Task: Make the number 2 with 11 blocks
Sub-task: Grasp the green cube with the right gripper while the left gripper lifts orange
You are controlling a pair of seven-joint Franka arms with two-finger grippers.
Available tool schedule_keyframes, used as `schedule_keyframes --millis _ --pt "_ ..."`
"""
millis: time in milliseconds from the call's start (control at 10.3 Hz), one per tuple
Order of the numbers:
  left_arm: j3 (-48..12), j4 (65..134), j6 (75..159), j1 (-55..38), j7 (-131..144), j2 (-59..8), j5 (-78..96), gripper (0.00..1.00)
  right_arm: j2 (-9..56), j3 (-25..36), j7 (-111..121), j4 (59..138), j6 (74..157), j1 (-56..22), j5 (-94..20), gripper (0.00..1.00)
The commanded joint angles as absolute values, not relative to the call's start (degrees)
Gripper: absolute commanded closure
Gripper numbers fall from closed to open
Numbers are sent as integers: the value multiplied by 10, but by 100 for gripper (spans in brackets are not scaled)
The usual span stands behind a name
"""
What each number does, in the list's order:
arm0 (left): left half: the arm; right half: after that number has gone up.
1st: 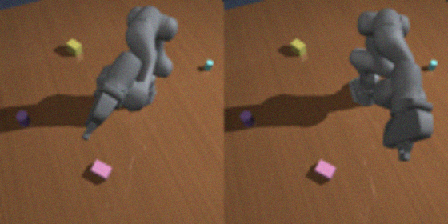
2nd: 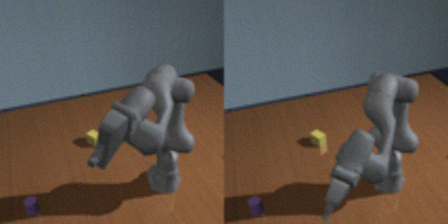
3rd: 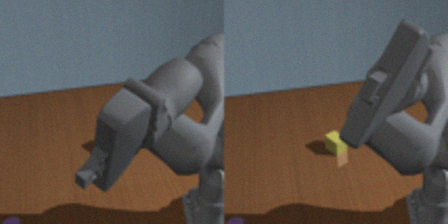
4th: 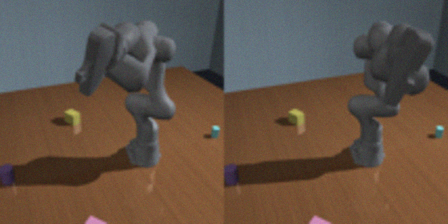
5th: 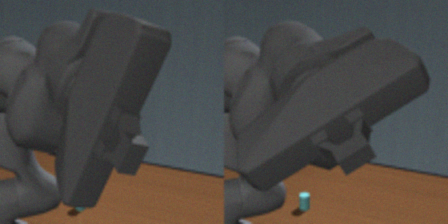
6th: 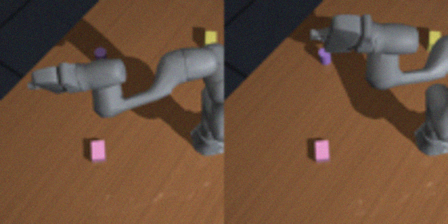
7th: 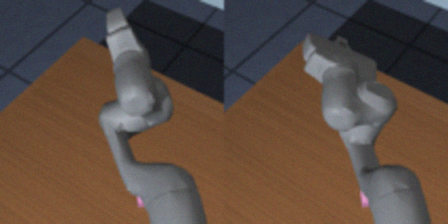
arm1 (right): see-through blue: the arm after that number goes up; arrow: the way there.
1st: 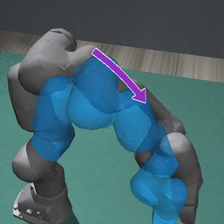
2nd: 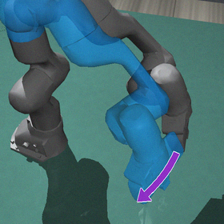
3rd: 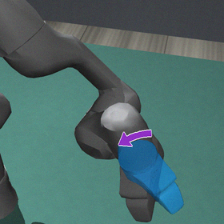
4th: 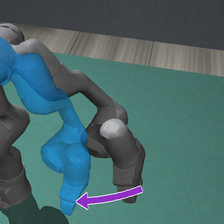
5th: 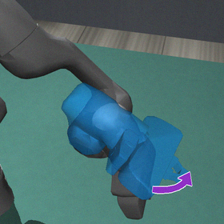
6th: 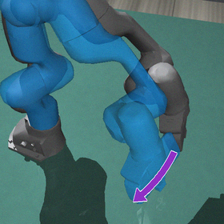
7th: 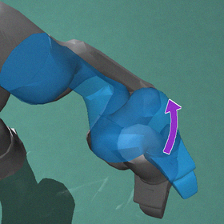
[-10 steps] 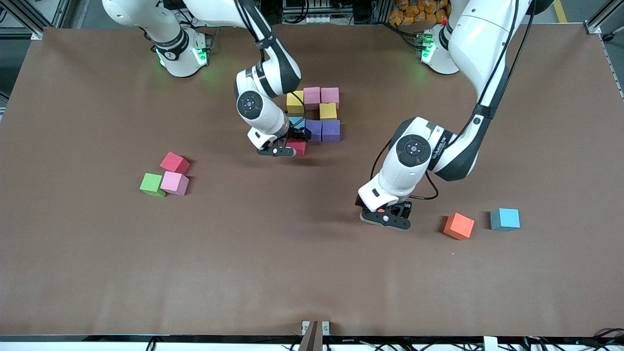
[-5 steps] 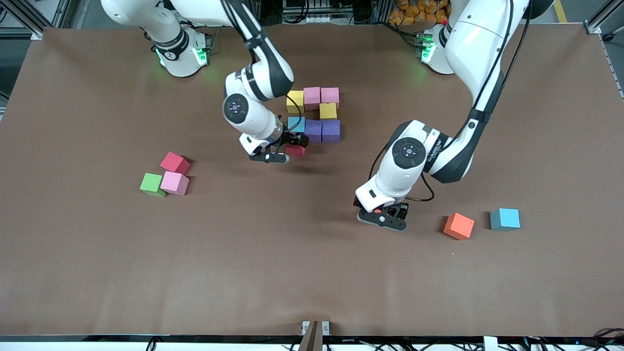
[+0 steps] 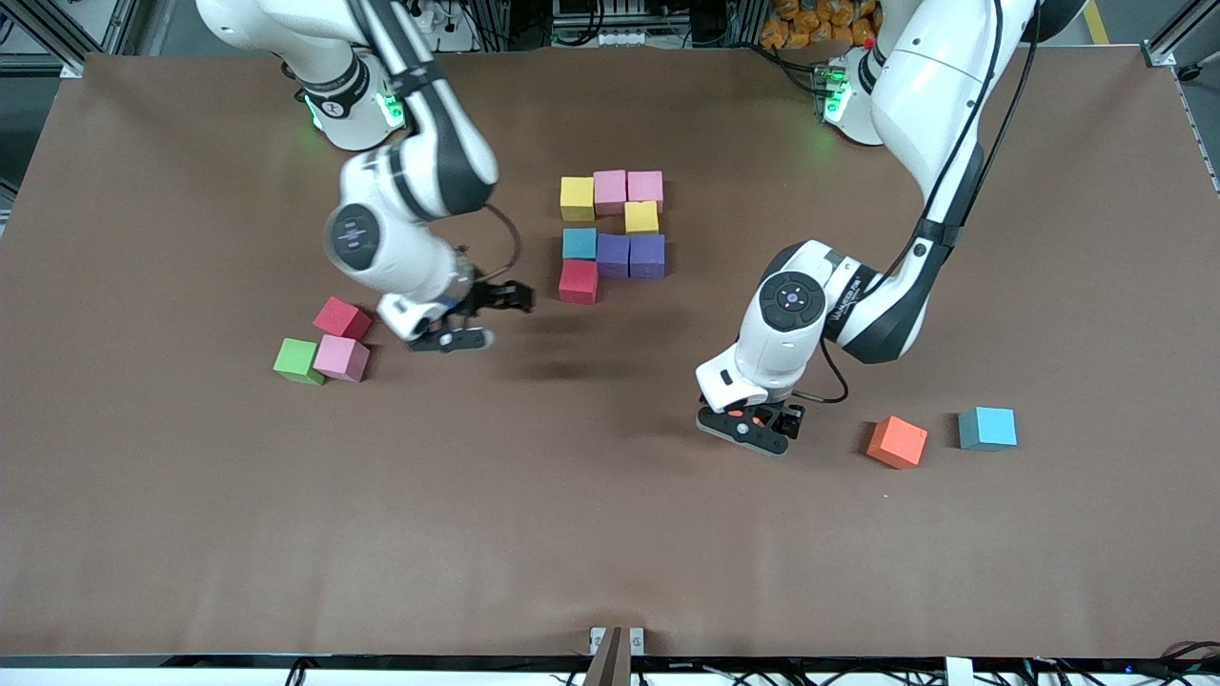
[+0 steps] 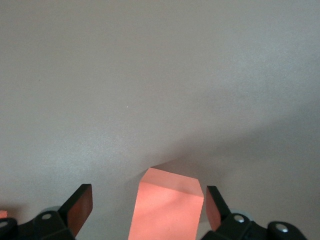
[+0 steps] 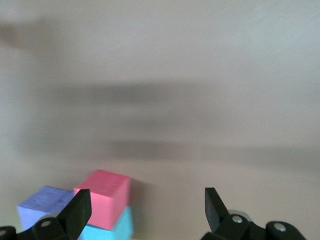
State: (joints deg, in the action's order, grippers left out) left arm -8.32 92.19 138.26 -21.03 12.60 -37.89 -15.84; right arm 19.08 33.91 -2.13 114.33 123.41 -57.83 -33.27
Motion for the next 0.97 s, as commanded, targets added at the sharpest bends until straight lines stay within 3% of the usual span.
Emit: schedule_keyframes --millis 0,876 --pt "-82 921 1383 -212 118 -385 -171 0 178 358 105 1143 1194 -543 -295 0" --pt "-87 940 1381 -208 119 -389 -140 0 235 331 729 1129 1190 -281 -256 0"
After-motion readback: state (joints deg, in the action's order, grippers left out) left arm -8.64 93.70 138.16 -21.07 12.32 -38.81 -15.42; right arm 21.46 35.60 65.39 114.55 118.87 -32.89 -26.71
